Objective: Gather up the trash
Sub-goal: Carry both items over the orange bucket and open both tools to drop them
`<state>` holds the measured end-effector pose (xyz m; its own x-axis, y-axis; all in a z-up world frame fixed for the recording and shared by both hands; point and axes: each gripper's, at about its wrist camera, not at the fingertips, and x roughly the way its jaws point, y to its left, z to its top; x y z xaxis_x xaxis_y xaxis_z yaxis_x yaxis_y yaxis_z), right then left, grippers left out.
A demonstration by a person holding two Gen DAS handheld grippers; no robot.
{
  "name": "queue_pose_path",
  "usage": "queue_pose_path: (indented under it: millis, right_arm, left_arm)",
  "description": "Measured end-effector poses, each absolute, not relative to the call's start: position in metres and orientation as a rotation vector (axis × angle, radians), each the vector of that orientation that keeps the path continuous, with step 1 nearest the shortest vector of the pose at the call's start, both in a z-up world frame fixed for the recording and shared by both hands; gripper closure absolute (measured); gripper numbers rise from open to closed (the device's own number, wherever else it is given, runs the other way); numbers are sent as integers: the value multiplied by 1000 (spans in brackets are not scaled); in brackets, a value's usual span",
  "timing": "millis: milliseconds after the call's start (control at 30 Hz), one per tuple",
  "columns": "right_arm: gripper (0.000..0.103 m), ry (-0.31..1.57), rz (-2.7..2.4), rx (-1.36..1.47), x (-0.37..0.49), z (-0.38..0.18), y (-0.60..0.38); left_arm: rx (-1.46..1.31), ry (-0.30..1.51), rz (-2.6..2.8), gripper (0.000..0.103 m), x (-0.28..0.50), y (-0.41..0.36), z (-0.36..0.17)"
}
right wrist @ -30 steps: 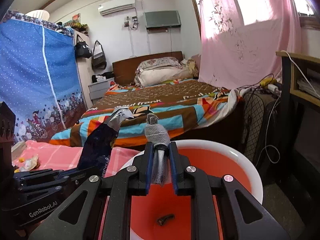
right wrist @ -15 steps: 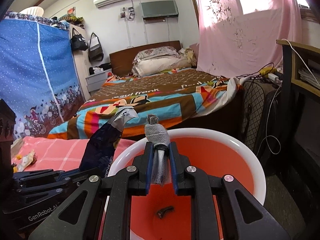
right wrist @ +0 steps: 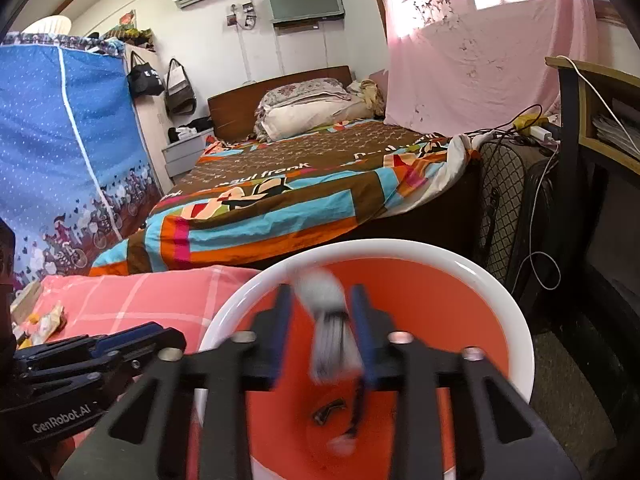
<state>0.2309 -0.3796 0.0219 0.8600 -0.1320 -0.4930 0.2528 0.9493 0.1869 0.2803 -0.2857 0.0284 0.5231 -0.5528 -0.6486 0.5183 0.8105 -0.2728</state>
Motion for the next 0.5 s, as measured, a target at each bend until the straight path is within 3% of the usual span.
queue_pose_path:
  millis: [100,267,333,400,500]
  right_arm:
    - [58,490,-206,252,231,25,-379]
    - [55,478,-208,257,234,31,-378]
    - [44,469,-208,258,234,34,-376]
    - [26,445,-203,263,233,39,-372]
    - [23,416,-189,261,234,46,-366]
  left_arm:
    - [-51,769,-607,61,279,-279,32]
    - [-67,725,-549,48,278,-262,39]
    - [-85,704,-526,40,278,-252,43]
    - [-106,675,-488,27,276,-239,47]
    - [-127,628,-429,11,275,-221,53]
